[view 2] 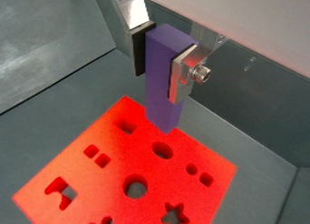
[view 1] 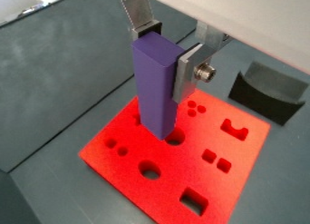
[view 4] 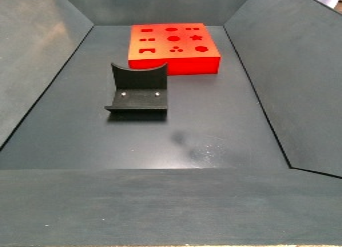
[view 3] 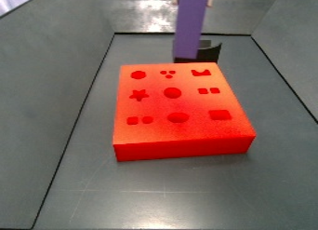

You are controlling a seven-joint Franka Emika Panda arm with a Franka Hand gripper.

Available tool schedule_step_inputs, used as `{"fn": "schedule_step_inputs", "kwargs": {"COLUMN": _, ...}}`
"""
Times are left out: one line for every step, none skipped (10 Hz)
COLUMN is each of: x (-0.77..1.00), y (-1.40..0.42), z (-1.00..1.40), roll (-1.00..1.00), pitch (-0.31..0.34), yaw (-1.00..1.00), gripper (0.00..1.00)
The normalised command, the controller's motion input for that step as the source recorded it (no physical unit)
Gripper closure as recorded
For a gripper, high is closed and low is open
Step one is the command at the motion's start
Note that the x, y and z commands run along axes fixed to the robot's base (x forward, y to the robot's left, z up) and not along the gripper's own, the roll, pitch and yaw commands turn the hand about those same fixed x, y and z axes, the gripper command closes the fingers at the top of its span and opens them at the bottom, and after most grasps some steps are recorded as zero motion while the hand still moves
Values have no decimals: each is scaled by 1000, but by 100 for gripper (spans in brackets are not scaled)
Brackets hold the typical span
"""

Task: Pick up the rectangle object. Move up. Place the rectangle object on the fixture. Regrasp the rectangle object. Move to above the board. Insert the rectangle object.
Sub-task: Insert the rectangle object.

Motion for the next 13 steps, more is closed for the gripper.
{"fn": "schedule_step_inputs", "kwargs": {"x": 1000, "y": -57, "z": -477, "roll": -26, "pitch": -123, "yaw": 0, "gripper": 100}}
{"fn": "schedule_step_inputs", "kwargs": {"x": 1000, "y": 0, "z": -471, "roll": -94, "pitch": -136, "yaw": 0, "gripper": 100}}
{"fn": "schedule_step_inputs", "kwargs": {"x": 971, "y": 106, "z": -491, "roll": -153, "pitch": -184, "yaw": 26, "gripper": 100}}
{"fn": "schedule_step_inputs", "kwargs": {"x": 877, "y": 77, "z": -511, "roll": -130, "pitch": -181, "yaw": 94, "gripper": 100}}
{"fn": "schedule_step_inputs", "kwargs": {"x": 729, "y": 109, "z": -426, "roll": -113, "pitch": -76, "yaw": 257, "gripper": 100}}
{"fn": "schedule_step_inputs", "kwargs": {"x": 743, "y": 120, "z": -397, "roll": 1, "pitch": 0, "yaw": 346, "gripper": 100}}
{"fn": "schedule_step_inputs", "kwargs": {"x": 731, "y": 100, "z": -326, "roll": 129, "pitch": 34, "yaw": 371, "gripper": 100}}
{"fn": "schedule_step_inputs", "kwargs": {"x": 737, "y": 0, "z": -354, "roll": 256, "pitch": 123, "yaw": 363, "gripper": 100}}
{"fn": "schedule_step_inputs", "kwargs": {"x": 731, "y": 0, "z": -351, "roll": 281, "pitch": 134, "yaw": 363, "gripper": 100}}
{"fn": "schedule_step_inputs", "kwargs": {"x": 660, "y": 0, "z": -266, "roll": 356, "pitch": 136, "yaw": 411, "gripper": 100}}
{"fn": "schedule_step_inputs", "kwargs": {"x": 671, "y": -43, "z": -349, "roll": 370, "pitch": 166, "yaw": 386, "gripper": 100}}
{"fn": "schedule_step_inputs", "kwargs": {"x": 683, "y": -243, "z": -343, "roll": 326, "pitch": 214, "yaw": 191, "gripper": 100}}
{"fn": "schedule_step_inputs", "kwargs": {"x": 611, "y": -400, "z": -106, "roll": 277, "pitch": 221, "yaw": 117, "gripper": 100}}
